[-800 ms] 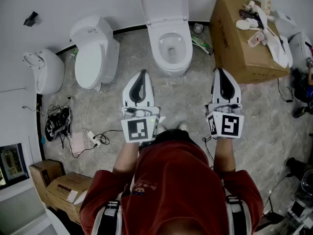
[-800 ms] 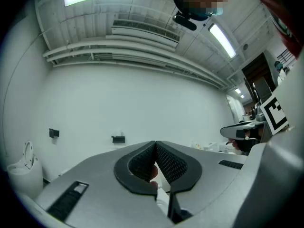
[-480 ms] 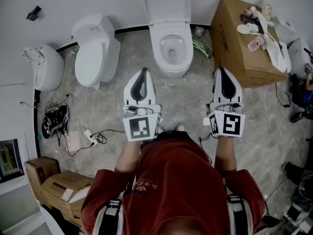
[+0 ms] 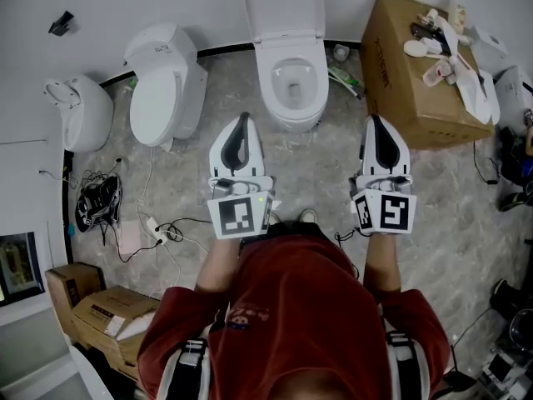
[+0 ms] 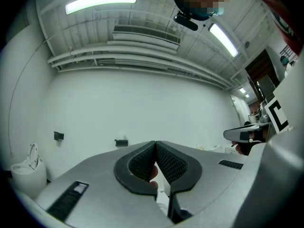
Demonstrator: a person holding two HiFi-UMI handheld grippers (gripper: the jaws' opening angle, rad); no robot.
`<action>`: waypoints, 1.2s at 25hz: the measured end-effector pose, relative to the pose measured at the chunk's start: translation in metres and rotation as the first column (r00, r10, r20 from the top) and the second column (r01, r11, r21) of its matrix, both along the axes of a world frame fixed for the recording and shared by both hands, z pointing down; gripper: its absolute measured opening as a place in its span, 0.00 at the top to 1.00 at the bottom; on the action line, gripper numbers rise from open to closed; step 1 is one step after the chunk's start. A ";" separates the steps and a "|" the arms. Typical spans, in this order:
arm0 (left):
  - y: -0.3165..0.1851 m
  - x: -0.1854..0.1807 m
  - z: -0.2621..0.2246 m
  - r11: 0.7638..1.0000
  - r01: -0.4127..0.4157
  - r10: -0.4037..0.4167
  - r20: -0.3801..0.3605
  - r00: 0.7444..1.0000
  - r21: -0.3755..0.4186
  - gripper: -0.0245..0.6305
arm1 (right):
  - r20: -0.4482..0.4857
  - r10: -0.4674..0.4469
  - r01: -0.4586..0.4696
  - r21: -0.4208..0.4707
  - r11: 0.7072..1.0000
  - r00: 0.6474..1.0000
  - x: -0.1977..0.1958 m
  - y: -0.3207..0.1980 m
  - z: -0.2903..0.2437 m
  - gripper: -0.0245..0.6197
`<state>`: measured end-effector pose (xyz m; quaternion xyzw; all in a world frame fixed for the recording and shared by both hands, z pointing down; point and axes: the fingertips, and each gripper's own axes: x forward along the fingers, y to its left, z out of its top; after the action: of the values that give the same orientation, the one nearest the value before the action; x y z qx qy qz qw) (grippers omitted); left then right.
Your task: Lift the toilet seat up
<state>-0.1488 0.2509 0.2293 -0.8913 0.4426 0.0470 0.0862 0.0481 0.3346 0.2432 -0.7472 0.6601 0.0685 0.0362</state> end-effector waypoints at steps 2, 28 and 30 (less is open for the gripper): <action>0.005 0.010 0.000 1.000 0.000 0.000 0.006 1.000 0.012 0.95 | 0.002 -0.004 0.004 0.001 1.000 1.000 0.009 0.003 0.003 0.94; -0.099 0.055 0.016 0.999 0.014 -0.016 -0.076 0.997 -0.030 0.95 | -0.063 -0.006 0.006 -0.005 1.000 0.998 0.049 -0.111 0.010 0.94; -0.124 0.053 0.014 0.999 0.012 -0.015 -0.087 0.996 -0.034 0.95 | -0.073 -0.006 0.006 -0.004 1.000 0.997 0.047 -0.135 0.005 0.94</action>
<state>-0.0960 0.1272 0.2432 -0.8867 0.4527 0.0777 0.0524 0.0951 0.1994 0.2479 -0.7422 0.6634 0.0944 0.0106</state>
